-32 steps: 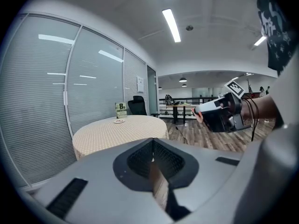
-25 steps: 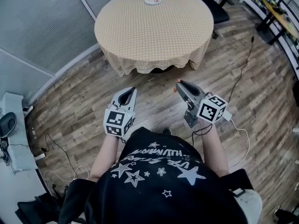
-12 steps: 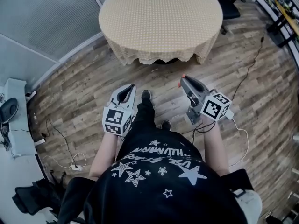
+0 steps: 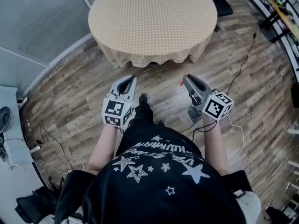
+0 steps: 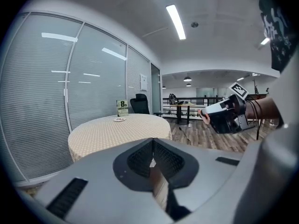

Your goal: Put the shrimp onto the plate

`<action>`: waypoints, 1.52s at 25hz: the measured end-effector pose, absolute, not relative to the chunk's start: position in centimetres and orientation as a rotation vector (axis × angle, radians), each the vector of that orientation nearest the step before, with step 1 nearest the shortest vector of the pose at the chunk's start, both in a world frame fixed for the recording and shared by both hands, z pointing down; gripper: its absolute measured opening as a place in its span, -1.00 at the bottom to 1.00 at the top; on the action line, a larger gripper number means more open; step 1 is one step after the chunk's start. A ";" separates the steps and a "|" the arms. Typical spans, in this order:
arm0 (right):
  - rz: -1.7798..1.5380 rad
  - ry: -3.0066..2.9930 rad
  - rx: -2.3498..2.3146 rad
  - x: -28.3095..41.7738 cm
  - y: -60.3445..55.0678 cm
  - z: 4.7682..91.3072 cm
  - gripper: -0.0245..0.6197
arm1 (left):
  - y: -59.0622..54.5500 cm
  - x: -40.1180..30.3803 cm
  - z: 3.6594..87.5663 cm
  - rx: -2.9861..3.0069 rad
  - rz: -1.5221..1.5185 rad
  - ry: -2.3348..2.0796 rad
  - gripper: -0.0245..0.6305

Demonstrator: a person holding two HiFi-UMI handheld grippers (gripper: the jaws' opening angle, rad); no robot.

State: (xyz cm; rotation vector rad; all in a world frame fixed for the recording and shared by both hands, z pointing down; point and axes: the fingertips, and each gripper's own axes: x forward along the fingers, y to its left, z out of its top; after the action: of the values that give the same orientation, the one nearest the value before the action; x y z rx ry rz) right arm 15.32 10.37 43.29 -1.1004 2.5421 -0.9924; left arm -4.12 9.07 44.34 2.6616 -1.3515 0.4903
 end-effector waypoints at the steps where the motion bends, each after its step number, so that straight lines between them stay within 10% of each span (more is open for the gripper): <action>1: -0.993 2.538 -1.111 15.4 9.8 43.3 -0.72 | 8.3 -4.1 44.3 2.666 0.482 -1.342 -0.91; 38: -1.027 2.458 -1.428 9.0 -12.8 43.3 -0.72 | -17.8 -9.5 46.5 2.700 0.451 -1.043 -0.91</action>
State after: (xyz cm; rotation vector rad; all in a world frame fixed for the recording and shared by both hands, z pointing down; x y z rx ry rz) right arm 8.96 -12.76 43.27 -1.4275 2.4576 -1.0273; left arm -9.51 -17.82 46.47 2.6997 -1.0433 0.4510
